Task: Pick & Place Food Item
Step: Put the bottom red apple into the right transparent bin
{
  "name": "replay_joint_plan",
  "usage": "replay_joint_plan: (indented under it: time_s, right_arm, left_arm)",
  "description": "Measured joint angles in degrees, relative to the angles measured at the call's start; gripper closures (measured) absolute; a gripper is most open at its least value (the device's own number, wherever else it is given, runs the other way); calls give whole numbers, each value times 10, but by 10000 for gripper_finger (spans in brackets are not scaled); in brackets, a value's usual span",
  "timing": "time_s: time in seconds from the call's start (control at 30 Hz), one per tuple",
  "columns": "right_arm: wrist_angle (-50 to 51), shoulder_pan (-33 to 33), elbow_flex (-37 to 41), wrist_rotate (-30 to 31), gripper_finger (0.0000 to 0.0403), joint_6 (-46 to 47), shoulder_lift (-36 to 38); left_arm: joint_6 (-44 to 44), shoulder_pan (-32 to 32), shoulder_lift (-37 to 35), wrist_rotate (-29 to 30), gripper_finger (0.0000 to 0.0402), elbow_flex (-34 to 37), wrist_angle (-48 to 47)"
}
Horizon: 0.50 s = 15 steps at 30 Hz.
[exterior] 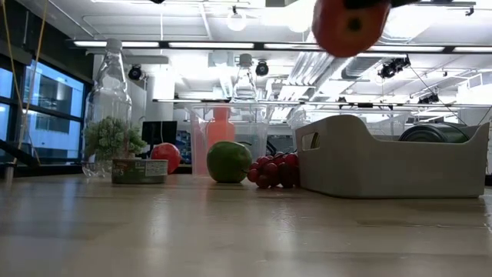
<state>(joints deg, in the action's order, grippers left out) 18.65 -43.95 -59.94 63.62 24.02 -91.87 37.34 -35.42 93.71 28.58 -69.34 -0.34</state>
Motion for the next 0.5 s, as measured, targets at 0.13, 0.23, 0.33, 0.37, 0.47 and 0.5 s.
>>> replay_joint_plan:
  time_s: [0.13, 0.23, 0.33, 0.37, 0.47, 0.5]
  right_arm:
    - [107, -2, 0, 39, 122, 90, 55]
    - [221, 14, 0, 53, 121, 177, 102]
    - [337, 52, 0, 54, 121, 271, 153]
    - [373, 70, 0, 53, 121, 300, 170]
    - [455, 134, 0, 51, 120, 353, 214]
    - [468, 157, 0, 49, 120, 361, 228]
  left_arm:
    - [1, 0, 0, 0, 5, 0, 0]
    - [2, 0, 0, -8, 5, 0, 0]
    - [5, 0, 0, -8, 4, 0, 0]
    - [9, 0, 0, -8, 4, 0, 0]
    - [15, 0, 0, -8, 4, 0, 0]
    - [15, 0, 0, -8, 4, 0, 0]
